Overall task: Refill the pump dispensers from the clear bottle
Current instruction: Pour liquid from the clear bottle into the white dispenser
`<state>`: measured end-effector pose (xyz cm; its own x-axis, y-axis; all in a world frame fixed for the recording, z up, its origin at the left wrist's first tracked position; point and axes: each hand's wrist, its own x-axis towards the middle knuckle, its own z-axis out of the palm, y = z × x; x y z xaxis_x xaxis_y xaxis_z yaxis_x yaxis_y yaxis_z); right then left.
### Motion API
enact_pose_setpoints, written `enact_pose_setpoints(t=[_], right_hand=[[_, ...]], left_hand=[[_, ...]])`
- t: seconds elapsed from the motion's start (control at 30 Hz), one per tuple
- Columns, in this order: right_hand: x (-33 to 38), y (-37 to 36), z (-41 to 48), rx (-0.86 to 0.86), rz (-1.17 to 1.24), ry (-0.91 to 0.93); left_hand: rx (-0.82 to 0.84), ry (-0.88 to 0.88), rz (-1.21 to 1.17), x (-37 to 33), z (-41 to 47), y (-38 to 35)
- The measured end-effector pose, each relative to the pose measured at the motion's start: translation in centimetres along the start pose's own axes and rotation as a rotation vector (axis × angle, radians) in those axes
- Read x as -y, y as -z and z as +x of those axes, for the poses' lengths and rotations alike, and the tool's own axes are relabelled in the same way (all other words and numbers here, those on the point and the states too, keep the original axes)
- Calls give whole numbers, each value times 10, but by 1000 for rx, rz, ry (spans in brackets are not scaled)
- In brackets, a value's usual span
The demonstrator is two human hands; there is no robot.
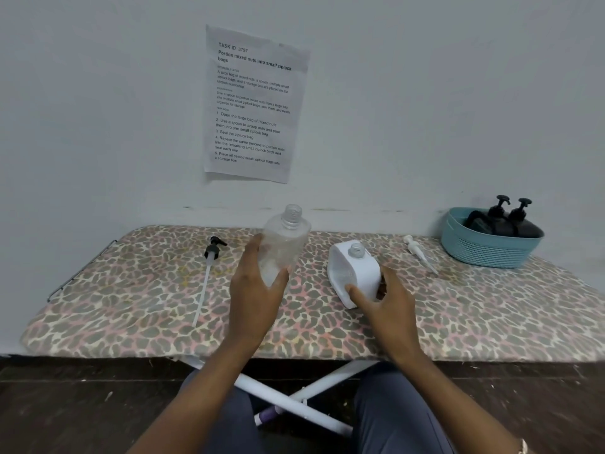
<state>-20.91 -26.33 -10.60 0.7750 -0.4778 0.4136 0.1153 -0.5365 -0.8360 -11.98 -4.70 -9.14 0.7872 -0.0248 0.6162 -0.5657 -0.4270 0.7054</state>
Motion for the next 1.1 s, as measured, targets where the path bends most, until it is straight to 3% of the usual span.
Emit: enact_pose_setpoints(t=[0.4,1.1], right_hand=[[-12,3,-16,-6,-44,13],[-5,0,-27,122,101,30]], left_hand=[[-22,-246,211,2,-5,-8],[-43,-364,465,2,-2,-4]])
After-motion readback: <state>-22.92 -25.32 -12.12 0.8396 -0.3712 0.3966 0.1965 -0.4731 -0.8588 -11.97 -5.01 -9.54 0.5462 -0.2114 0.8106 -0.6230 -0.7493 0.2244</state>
